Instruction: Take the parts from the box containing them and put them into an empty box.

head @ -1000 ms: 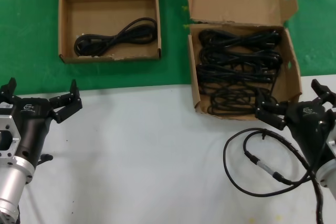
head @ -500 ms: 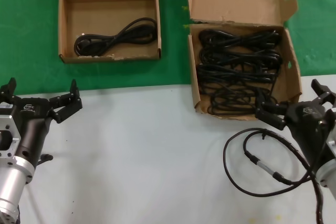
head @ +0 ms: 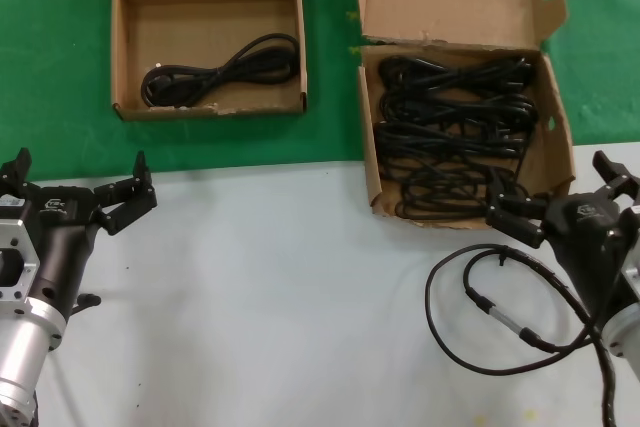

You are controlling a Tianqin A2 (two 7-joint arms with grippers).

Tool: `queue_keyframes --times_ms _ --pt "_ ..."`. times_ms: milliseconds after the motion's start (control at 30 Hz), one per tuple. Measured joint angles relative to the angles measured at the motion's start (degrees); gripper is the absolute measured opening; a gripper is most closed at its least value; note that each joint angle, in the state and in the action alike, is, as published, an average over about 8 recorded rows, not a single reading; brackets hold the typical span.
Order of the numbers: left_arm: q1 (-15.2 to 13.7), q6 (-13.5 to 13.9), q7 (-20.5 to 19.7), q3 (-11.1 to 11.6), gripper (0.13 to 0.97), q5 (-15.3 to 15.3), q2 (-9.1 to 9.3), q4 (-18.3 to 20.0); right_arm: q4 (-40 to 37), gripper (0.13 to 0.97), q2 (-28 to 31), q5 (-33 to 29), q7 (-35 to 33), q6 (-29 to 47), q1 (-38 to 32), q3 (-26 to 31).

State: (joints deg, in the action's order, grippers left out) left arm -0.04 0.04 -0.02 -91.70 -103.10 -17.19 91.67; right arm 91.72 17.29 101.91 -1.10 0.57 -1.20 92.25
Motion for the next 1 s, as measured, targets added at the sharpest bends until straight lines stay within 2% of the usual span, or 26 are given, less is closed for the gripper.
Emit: queue_keyframes --times_ms 1000 --pt "0.0 0.0 0.0 0.0 0.966 0.0 0.00 0.0 0.0 0.966 0.0 0.0 0.0 0.0 0.0 0.0"
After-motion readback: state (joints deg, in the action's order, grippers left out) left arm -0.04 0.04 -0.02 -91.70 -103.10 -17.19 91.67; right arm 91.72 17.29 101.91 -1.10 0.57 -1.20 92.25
